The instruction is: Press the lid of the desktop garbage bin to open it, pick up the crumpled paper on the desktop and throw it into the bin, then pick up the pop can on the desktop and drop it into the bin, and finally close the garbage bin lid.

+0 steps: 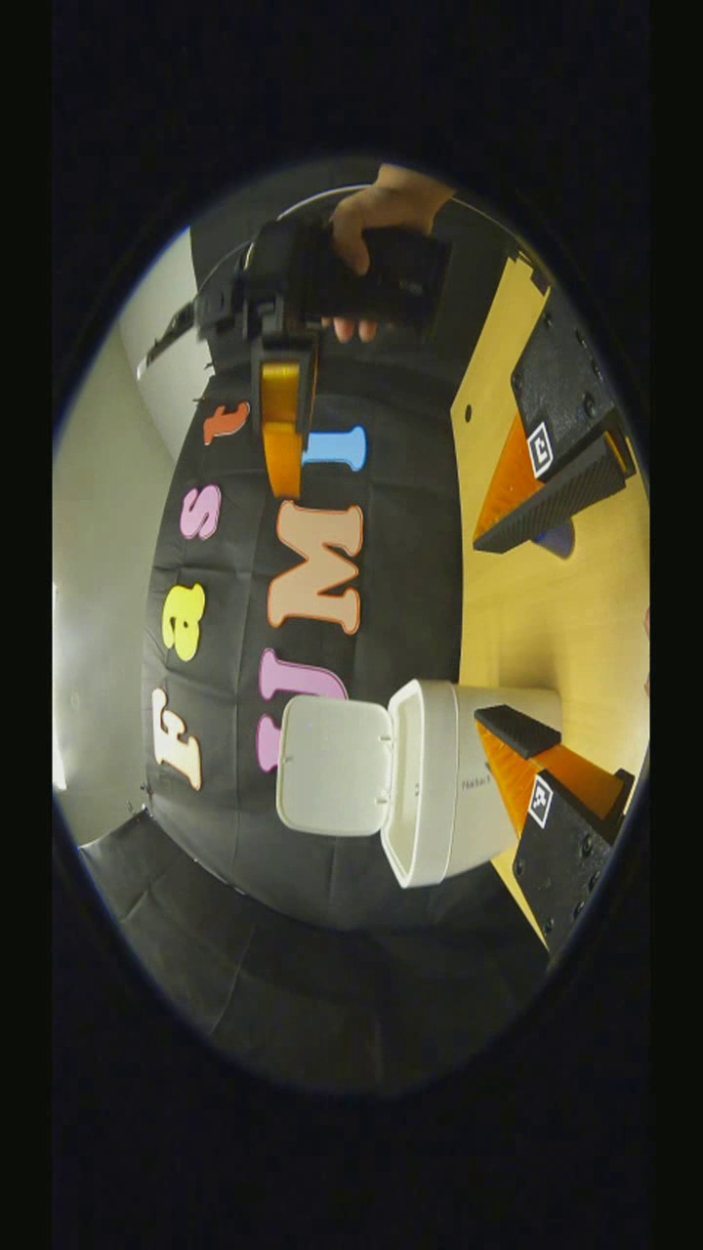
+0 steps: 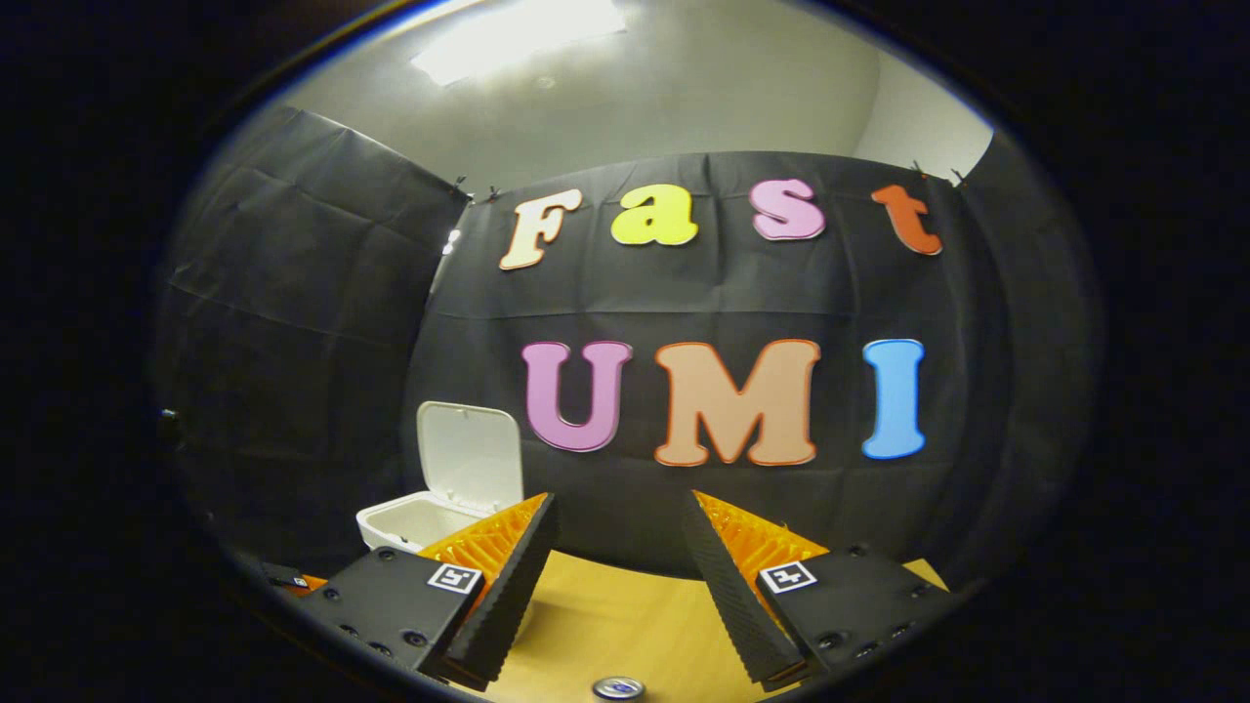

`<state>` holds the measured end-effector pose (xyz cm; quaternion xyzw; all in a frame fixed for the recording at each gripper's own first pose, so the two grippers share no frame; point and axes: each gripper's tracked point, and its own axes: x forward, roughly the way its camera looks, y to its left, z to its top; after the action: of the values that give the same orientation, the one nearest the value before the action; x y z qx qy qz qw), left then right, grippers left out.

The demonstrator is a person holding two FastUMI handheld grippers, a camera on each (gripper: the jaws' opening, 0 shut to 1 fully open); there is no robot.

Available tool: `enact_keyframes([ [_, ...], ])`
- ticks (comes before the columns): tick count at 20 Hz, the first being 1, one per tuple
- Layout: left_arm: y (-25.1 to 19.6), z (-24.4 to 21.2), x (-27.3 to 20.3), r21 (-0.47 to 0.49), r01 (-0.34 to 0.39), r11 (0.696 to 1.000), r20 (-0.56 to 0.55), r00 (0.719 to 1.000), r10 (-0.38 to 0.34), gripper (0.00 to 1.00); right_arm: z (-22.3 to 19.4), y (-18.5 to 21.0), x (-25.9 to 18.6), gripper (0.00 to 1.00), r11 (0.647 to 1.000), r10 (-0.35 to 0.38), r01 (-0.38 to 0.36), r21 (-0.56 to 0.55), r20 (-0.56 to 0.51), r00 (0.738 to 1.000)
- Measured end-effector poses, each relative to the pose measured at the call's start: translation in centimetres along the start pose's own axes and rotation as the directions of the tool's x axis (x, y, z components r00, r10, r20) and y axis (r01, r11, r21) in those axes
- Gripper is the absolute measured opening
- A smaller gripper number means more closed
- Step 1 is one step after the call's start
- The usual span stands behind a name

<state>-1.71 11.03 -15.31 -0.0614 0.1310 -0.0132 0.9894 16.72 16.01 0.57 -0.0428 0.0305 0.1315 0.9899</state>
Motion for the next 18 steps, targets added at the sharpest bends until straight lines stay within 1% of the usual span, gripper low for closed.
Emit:
enact_keyframes([
  [4,-4.2,-2.1,2.2,0.025,0.03,0.999,-0.019,0.999,-0.03,0.94,-2.6,-9.4,-5.7,0.88,0.99,-0.144,0.144,0.007,-0.01,0.989],
  [8,-7.2,-6.1,4.7,0.042,0.035,0.999,-0.059,0.998,-0.033,0.94,-6.9,-16.2,-10.2,0.88,0.968,-0.246,0.249,0.031,-0.072,0.967],
  [11,-9.0,-9.9,6.6,0.038,0.029,0.999,-0.082,0.996,-0.026,0.95,-10.8,-19.9,-12.4,0.88,0.954,-0.285,0.295,0.053,-0.143,0.948],
  [13,-10.2,-12.6,7.8,0.033,0.032,0.999,-0.103,0.994,-0.029,0.94,-13.8,-21.7,-13.6,0.88,0.946,-0.302,0.319,0.061,-0.196,0.933],
  [15,-11.0,-15.1,8.8,0.042,0.031,0.999,-0.121,0.992,-0.026,0.94,-16.4,-23.0,-14.6,0.88,0.94,-0.312,0.336,0.06,-0.245,0.918],
  [18,-11.1,-18.1,10.3,0.045,0.008,0.999,-0.152,0.988,-0.001,0.95,-19.1,-23.9,-15.4,0.88,0.938,-0.312,0.343,0.056,-0.295,0.903],
])
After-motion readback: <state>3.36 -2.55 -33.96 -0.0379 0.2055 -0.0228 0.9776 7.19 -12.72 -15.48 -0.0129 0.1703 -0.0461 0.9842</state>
